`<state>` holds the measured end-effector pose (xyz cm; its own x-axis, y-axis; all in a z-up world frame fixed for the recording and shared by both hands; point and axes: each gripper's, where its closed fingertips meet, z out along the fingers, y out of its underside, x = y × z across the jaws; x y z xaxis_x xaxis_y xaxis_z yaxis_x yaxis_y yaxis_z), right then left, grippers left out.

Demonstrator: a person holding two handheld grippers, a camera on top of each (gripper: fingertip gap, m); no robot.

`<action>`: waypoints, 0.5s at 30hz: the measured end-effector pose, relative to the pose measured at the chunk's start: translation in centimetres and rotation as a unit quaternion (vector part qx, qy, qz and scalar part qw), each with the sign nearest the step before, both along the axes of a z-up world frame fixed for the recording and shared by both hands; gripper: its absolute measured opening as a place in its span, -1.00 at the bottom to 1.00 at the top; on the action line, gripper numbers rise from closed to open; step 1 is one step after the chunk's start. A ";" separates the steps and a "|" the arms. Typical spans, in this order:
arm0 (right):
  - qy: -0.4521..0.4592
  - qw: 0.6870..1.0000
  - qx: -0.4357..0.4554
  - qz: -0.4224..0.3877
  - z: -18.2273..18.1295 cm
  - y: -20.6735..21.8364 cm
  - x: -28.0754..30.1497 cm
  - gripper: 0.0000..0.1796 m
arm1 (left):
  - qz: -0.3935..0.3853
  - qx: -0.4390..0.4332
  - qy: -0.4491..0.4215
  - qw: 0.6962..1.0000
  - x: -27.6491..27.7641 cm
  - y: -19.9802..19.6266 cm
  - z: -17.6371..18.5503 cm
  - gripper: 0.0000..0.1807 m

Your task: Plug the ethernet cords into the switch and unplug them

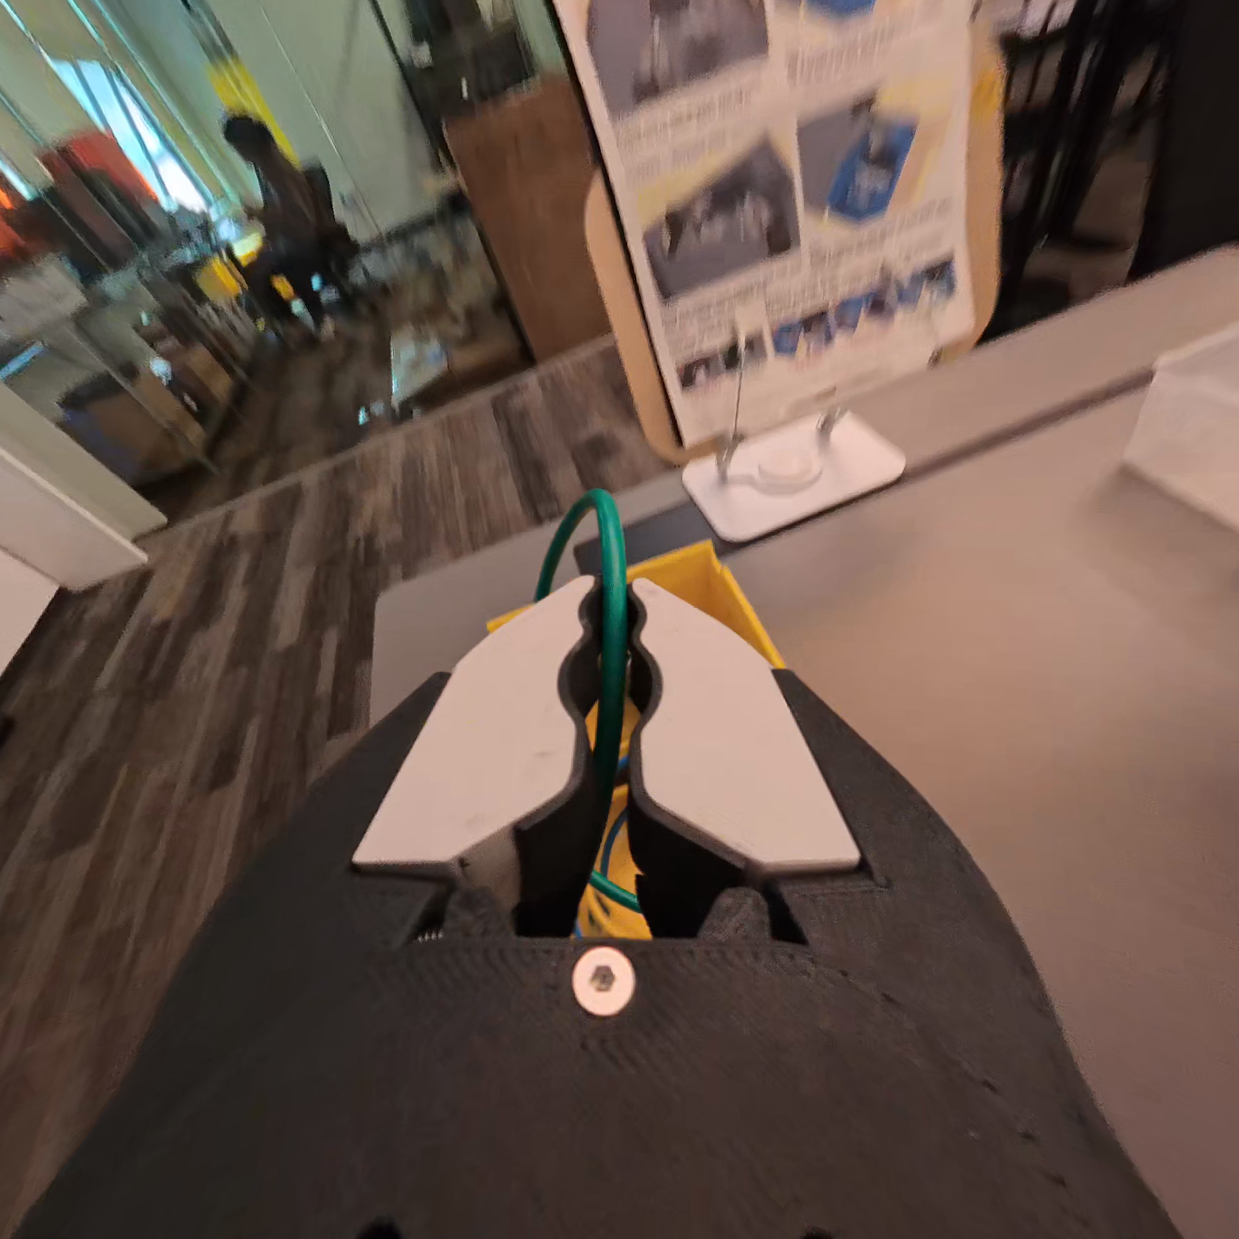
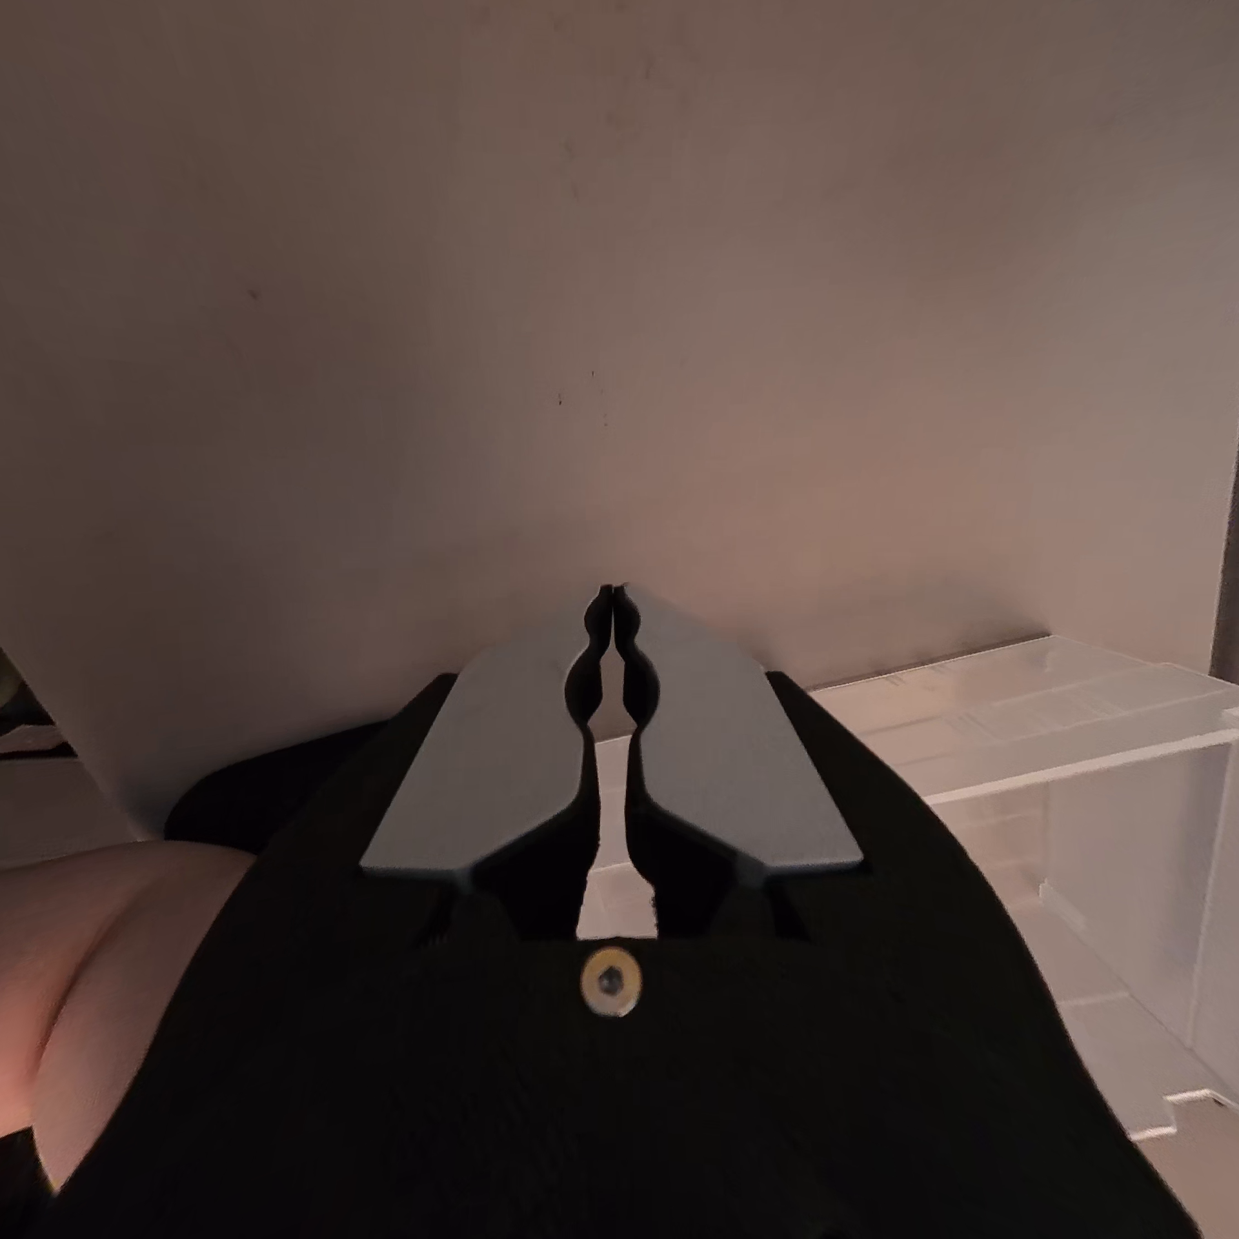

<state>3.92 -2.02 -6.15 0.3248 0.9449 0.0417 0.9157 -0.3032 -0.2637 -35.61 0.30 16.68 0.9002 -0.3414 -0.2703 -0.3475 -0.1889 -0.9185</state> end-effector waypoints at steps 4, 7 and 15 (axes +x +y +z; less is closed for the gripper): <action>0.018 1.000 0.017 -0.004 0.6 0.6 -0.5 -0.99 | -0.008 0.089 -0.045 0.995 -0.4 -1.6 3.4 -0.97; 0.028 0.999 0.027 -0.009 1.0 1.0 -0.8 -0.99 | -0.033 0.098 -0.053 0.993 0.4 -2.0 3.8 -0.97; 0.076 0.995 0.069 -0.018 3.0 2.1 -1.8 -0.99 | -0.069 0.148 -0.014 0.987 3.8 -3.5 5.7 -0.97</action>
<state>2.09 0.07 -3.16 0.3702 0.9214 0.1183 0.8516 -0.2857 -0.4396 -31.80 -3.23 22.33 0.8593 -0.3705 -0.3526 -0.3255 0.1356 -0.9358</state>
